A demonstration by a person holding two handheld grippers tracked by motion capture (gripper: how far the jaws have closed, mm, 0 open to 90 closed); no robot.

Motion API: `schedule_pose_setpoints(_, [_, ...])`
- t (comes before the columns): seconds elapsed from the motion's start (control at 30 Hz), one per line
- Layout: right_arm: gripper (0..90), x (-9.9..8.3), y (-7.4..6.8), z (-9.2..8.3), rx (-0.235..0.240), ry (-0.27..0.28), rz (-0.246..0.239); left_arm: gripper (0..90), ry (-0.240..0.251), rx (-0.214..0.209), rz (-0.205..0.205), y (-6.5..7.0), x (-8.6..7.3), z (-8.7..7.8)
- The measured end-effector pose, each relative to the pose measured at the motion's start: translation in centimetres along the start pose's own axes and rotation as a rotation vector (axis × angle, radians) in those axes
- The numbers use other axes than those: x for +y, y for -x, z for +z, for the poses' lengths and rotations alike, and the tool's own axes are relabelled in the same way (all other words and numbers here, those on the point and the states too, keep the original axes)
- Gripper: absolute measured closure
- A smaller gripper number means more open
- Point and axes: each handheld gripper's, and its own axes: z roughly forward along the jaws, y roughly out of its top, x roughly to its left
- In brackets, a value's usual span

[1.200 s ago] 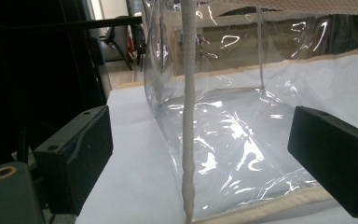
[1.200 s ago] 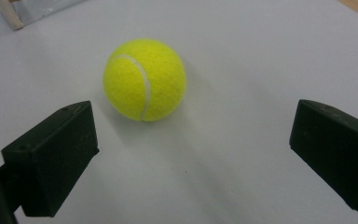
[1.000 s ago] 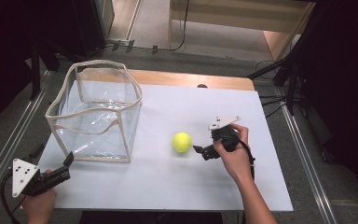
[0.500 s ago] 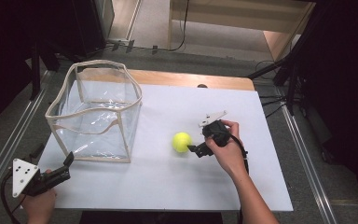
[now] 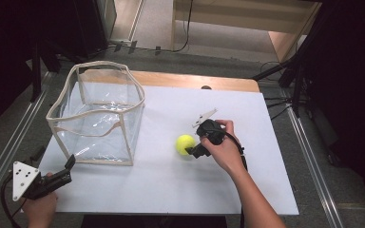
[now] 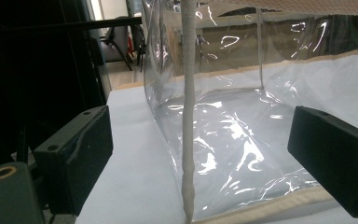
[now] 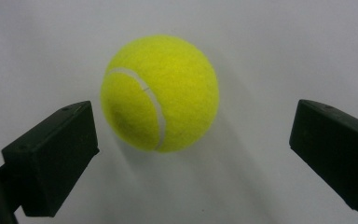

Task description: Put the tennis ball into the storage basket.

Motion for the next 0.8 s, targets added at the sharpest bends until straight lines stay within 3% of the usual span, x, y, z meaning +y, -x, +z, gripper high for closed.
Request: schedule_pose_setpoints(0.8, [2.9, 2.4, -0.5, 2.6, 0.068, -0.151, -0.044, 6.9, 0.002, -0.003, -0.005, 0.0, 0.0, 0.0])
